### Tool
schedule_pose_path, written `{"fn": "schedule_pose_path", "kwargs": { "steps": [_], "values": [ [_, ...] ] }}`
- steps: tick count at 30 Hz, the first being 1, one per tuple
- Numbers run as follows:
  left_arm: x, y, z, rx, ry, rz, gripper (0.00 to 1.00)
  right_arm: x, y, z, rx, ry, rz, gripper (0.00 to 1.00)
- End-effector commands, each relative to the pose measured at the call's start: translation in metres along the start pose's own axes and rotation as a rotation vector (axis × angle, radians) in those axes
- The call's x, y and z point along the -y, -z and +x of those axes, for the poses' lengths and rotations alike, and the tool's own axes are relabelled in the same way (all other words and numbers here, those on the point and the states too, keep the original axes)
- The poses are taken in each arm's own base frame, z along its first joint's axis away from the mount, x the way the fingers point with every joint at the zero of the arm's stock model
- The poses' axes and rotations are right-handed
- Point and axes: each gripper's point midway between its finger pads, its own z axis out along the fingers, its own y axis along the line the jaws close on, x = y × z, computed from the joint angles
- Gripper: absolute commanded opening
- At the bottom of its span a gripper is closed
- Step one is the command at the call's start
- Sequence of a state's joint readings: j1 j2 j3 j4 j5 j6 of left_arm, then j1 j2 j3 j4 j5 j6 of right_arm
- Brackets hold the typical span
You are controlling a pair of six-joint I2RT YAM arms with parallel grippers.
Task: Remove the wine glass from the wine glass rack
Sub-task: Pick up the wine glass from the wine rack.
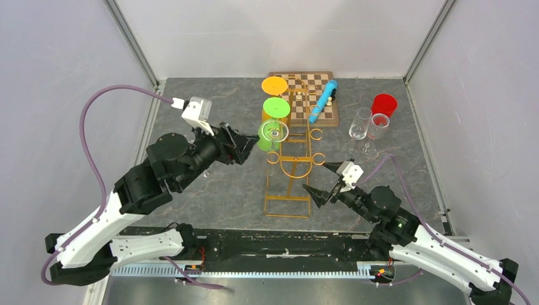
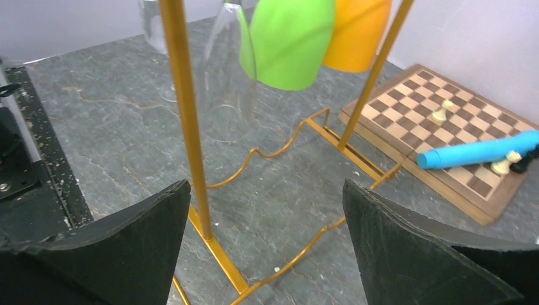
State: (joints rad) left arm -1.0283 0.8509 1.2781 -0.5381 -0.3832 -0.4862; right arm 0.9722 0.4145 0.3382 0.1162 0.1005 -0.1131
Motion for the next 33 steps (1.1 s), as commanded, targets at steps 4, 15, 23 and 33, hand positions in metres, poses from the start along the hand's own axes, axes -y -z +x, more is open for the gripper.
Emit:
{"fn": "schedule_pose_path", "kwargs": {
  "steps": [4, 15, 23, 33],
  "values": [
    [0.029, -0.006, -0.032, -0.004, 0.137, 0.043, 0.77, 0.021, 0.01, -0.001, -0.023, -0.065, 0.131, 0.92],
    [-0.007, -0.049, -0.026, -0.121, 0.324, 0.053, 0.73, 0.016, 0.013, -0.003, -0.011, -0.081, 0.1, 0.92],
    [0.0, -0.07, -0.002, -0.262, 0.443, 0.188, 0.73, 0.017, 0.016, -0.003, 0.002, -0.091, 0.109, 0.92],
    [0.0, -0.07, 0.013, -0.322, 0.469, 0.199, 0.7, 0.022, 0.019, -0.003, 0.013, -0.097, 0.136, 0.92]
  ]
}}
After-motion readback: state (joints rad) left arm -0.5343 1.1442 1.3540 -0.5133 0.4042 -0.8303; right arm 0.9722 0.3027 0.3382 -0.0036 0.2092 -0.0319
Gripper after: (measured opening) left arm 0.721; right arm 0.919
